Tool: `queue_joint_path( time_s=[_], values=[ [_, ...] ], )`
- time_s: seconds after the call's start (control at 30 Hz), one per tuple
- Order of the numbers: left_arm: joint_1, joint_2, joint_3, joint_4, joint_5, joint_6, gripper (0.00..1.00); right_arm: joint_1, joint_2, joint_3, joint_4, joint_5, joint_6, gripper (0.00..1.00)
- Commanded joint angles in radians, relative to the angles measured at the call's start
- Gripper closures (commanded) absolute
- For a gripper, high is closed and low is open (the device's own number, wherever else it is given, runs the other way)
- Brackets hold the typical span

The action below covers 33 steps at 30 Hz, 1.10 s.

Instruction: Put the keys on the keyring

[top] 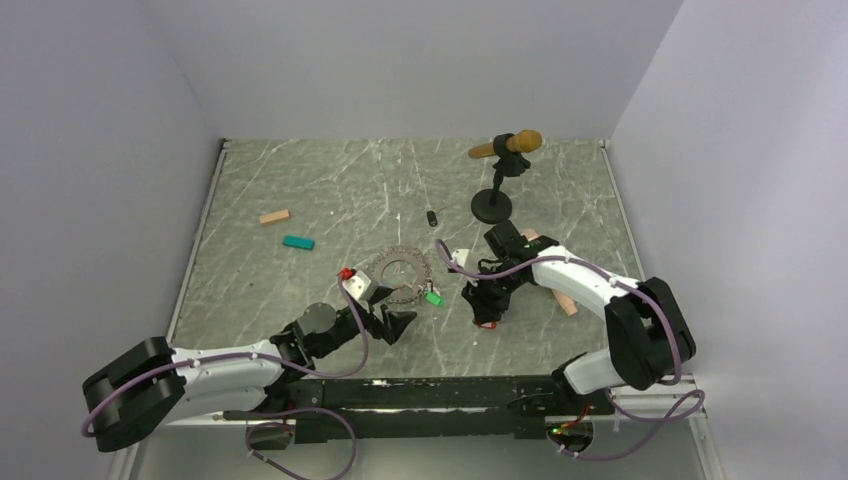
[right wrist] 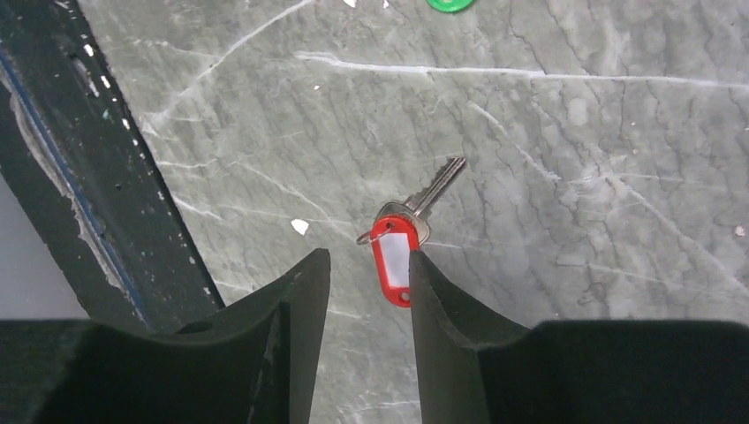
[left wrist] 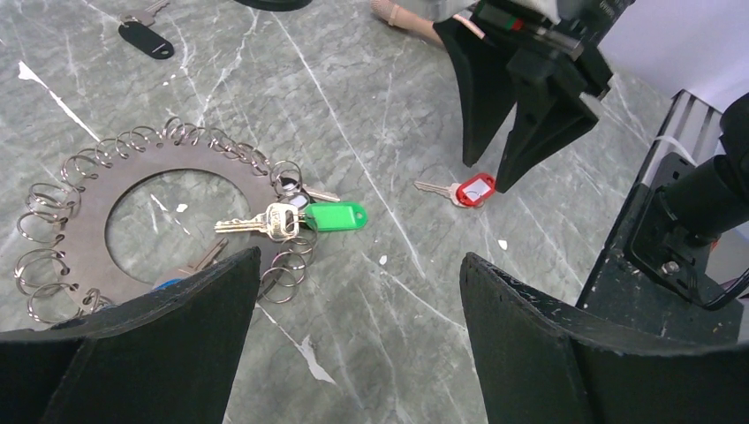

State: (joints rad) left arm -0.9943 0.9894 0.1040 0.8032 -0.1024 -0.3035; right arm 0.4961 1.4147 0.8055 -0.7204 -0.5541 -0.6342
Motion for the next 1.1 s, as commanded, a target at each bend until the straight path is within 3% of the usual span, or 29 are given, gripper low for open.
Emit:
queue_joint_path(
  time_s=[0.0,0.73,1.07],
  values=[
    [0.003,-0.021,0.0,0.03,-0.003,-0.055,0.12,0.034,0.024,0.037,0.026,0.09,0.114,0.58],
    [0.003,-0.042,-0.004,-0.002,-0.017,-0.11,0.12,0.126,0.089,0.046,0.038,0.197,0.159,0.58],
    [0.003,-0.052,-0.006,-0.012,-0.014,-0.112,0.12,0.127,0.104,0.044,0.049,0.226,0.168,0.78]
  ],
)
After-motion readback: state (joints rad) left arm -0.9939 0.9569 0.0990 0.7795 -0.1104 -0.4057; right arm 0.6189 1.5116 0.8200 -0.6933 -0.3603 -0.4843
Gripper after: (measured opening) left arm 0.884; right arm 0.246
